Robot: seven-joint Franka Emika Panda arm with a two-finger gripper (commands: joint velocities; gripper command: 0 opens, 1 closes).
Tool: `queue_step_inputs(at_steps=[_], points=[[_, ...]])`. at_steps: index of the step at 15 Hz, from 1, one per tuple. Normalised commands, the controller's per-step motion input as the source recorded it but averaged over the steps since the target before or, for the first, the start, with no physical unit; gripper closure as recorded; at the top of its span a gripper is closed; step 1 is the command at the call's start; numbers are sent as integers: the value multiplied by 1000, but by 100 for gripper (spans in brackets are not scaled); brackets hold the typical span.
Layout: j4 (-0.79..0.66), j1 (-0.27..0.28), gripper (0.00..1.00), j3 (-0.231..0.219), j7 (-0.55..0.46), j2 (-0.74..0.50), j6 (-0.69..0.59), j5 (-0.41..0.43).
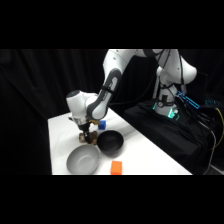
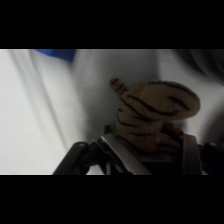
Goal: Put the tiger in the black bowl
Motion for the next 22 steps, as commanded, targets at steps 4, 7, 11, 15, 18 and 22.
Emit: queue_step_inputs(at_steps=[4,7,11,15,18,22], points=[[150,-8,75,-13,8,20,18,75],[66,-16,98,-18,-2,-91,-61,71],[27,-22,95,1,-16,-194,-210,83],[-222,41,94,-24,-15,-530,-372,20],[-457,103,94,-51,-2,-712,-328,-77],[-592,98,94,-23,-13,-657,-139,-103]])
